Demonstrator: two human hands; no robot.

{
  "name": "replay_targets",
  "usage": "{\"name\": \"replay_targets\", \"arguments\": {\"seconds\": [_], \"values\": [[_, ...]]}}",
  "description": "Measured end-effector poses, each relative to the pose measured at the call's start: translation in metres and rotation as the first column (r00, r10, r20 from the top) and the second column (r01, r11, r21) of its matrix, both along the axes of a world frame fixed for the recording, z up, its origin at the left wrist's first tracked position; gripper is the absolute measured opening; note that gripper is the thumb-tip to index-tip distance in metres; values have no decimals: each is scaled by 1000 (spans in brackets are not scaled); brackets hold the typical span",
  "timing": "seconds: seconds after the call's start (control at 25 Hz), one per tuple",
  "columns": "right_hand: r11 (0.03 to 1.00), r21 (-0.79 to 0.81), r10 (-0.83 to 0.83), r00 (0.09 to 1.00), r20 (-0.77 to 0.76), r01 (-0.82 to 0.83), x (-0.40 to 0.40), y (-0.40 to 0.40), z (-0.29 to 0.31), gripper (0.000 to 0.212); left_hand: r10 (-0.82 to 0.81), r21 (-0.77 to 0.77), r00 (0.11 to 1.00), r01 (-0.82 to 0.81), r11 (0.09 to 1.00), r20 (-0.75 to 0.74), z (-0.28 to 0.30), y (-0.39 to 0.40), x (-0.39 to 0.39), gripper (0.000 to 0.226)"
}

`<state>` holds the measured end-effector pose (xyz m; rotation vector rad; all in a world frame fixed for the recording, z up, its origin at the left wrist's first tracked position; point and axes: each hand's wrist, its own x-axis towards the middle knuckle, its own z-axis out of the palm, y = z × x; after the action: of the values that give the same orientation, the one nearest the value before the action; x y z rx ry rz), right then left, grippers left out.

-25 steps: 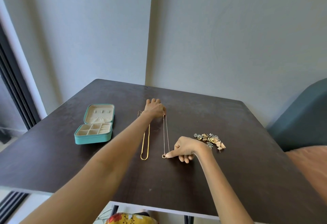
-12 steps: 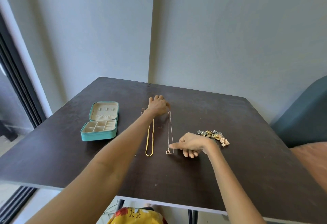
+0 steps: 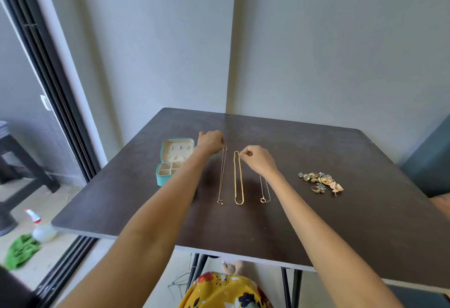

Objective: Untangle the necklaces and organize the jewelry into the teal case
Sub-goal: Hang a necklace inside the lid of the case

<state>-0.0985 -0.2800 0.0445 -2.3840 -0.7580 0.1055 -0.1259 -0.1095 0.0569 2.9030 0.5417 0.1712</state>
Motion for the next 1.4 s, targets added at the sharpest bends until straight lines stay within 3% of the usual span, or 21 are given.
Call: {"name": "replay_targets", "arguments": {"seconds": [0.24, 0.48, 0.68, 0.8, 0.88, 1.0, 1.08, 1.28, 1.4], "values": [[993, -114, 32, 987, 154, -14, 36, 44, 1, 23, 27, -122, 999, -23, 992, 26, -15, 6, 23, 32], [984, -148, 106, 992, 68, -95, 80, 64, -18, 23, -16, -41, 1000, 15, 999, -7, -18, 16, 49, 19], [994, -80, 79, 996, 41, -76, 91, 71, -32, 19, -51, 21, 999, 51, 998, -18, -22, 18, 54, 18], [993, -58, 102, 995, -11, -102, 90, 69, -27, 22, -67, -123, 997, 73, 990, 50, -24, 19, 50, 10], [994, 10, 105, 991, -78, -104, 83, 64, -20, 22, -57, -386, 988, 110, 916, 147, -22, 20, 45, 18], [976, 176, 164, 959, -232, -125, 64, 48, -11, 22, -32, -670, 968, 196, 716, 249, -16, 16, 28, 17], [962, 235, 207, 934, -290, -141, 50, 34, -7, 15, -19, -738, 952, 249, 628, 305, -11, 14, 14, 17], [911, 399, 258, 901, -350, -106, 20, 6, 19, 9, -67, -783, 921, 364, 504, 385, 9, 0, -21, 22], [829, 551, 351, 854, -383, -94, 1, -6, 42, 12, -37, -837, 892, 436, 329, 450, 32, -11, -41, 23]]}}
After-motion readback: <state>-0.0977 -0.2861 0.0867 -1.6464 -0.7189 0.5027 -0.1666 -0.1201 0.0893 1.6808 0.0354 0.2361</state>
